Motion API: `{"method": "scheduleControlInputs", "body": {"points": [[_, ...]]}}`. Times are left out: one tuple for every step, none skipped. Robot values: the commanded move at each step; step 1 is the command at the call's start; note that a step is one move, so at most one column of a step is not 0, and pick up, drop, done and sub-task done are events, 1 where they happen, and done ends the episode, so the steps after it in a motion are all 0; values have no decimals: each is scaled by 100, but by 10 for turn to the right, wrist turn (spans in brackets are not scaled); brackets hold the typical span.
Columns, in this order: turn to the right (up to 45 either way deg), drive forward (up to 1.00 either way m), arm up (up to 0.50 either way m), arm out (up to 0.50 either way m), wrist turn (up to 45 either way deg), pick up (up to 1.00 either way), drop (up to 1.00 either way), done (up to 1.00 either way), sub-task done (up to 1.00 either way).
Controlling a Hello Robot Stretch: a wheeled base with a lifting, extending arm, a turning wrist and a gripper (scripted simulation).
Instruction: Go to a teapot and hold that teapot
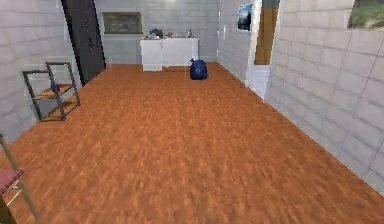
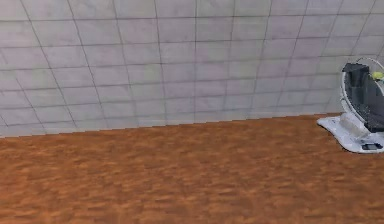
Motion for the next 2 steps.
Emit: {"method": "scheduleControlInputs", "body": {"points": [[450, 0, 0, 0, 0, 0, 0, 0, 0], [450, 0, 0, 0, 0, 0, 0, 0, 0]]}}
